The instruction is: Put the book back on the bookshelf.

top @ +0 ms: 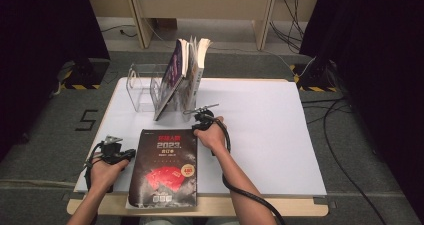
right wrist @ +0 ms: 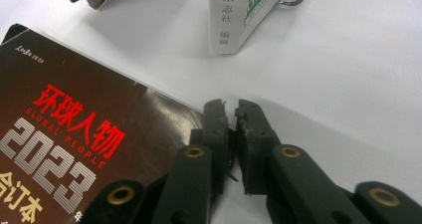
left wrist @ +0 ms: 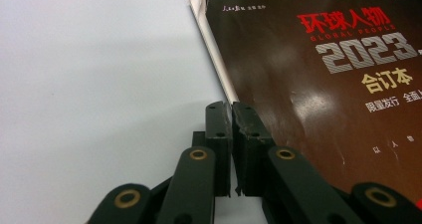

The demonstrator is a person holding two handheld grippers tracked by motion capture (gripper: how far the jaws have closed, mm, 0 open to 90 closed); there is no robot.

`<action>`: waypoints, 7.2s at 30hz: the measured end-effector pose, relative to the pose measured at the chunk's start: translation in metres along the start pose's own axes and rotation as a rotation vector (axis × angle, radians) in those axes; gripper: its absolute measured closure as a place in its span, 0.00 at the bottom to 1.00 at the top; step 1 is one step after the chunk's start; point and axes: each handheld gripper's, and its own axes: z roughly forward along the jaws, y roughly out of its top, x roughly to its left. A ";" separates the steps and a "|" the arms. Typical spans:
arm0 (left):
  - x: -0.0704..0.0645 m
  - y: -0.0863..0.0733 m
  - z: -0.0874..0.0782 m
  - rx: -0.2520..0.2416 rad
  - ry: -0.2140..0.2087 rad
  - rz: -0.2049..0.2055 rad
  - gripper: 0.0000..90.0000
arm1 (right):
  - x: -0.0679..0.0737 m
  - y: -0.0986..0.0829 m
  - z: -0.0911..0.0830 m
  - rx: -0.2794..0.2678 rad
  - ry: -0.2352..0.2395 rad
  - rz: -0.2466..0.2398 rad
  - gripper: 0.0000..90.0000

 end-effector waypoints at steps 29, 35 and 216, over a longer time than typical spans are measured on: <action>0.001 0.009 -0.014 -0.104 0.037 -0.016 0.63 | 0.012 -0.008 -0.027 -0.189 0.005 -0.013 0.98; -0.001 0.012 -0.017 -0.121 0.027 -0.015 0.62 | 0.017 -0.009 -0.044 -0.267 0.037 -0.008 0.98; -0.132 0.113 -0.060 -0.349 -0.188 0.096 0.73 | 0.113 0.068 -0.129 -0.732 0.096 -0.115 0.98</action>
